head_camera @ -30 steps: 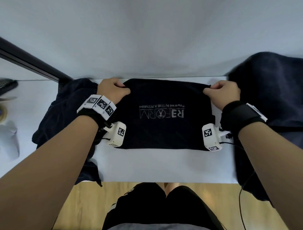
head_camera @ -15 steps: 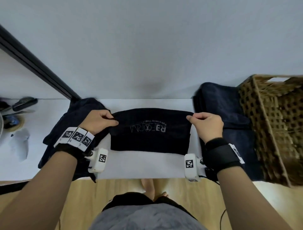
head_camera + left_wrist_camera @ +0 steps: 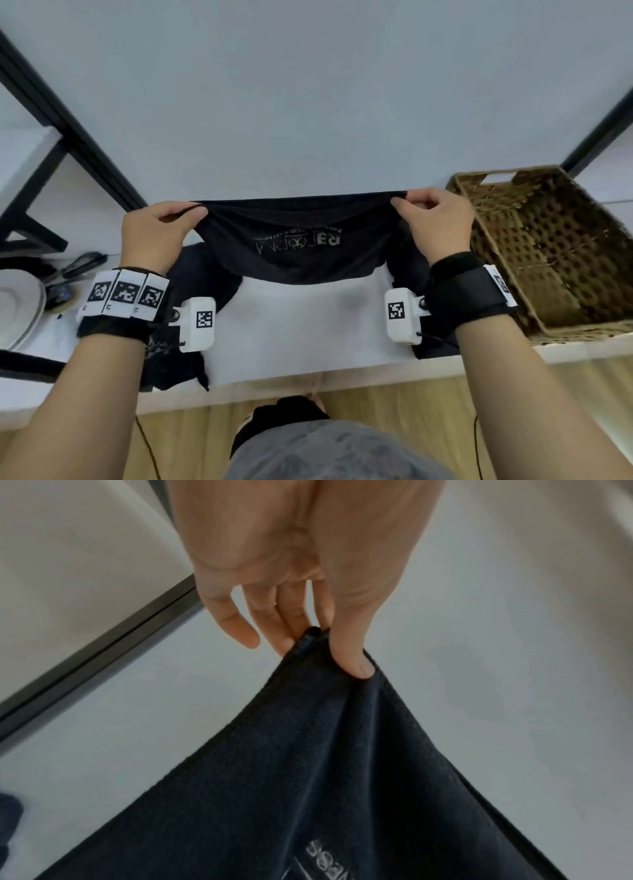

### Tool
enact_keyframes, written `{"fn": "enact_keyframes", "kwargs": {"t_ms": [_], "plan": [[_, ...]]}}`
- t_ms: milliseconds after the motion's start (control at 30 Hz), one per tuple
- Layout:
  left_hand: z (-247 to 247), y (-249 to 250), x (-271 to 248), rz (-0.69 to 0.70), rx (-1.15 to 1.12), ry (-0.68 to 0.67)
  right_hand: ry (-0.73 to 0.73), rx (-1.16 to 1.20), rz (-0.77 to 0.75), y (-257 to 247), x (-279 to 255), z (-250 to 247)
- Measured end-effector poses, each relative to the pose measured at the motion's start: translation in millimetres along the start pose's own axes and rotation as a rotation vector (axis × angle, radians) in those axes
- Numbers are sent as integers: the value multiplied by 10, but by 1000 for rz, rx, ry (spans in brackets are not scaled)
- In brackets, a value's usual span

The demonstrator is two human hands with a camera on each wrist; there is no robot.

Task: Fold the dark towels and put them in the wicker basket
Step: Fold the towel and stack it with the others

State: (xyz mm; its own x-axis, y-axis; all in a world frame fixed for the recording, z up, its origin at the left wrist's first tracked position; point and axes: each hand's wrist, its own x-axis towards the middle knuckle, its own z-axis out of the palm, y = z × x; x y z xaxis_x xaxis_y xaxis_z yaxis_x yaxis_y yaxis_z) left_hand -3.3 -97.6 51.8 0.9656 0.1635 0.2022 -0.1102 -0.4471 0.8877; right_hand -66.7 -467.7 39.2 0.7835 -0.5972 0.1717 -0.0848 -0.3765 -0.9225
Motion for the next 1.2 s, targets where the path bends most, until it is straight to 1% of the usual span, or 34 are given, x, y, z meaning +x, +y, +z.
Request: {"fn": "enact_keyframes", "kwargs": {"t_ms": [133,300,367,467,567,667,800,867,967,1000,1067,1100,1200], "plan": [[-100,407,50,77,-81,80,102,73,-67,-396,79,-189],[-214,771,55,155,-136,153,144,120,-110,-635,100,-346],[-232,816,47,172,-139,185,147,123,-116,-646,81,-373],[-238,799,52,172,-105,197,140,104,-114,-620,57,-374],[-248,719,71,183,1,202,105,53,-119,-581,51,-352],[-286,601,85,200,150,159,55,36,-116,-527,73,-316],[-315,461,141,176,331,36,-35,97,-81,-426,123,-189],[-249,398,177,137,325,-9,-95,150,-33,-372,150,-66],[-120,290,208,-17,197,-69,-171,170,68,-278,238,144],[-88,253,226,-41,180,-62,-187,163,83,-244,278,198],[-51,214,275,-50,224,-26,-200,118,84,-195,368,259],[-28,209,301,-53,205,0,-199,90,77,-182,407,267],[49,214,337,-37,60,50,-204,109,79,-141,467,259]]}}
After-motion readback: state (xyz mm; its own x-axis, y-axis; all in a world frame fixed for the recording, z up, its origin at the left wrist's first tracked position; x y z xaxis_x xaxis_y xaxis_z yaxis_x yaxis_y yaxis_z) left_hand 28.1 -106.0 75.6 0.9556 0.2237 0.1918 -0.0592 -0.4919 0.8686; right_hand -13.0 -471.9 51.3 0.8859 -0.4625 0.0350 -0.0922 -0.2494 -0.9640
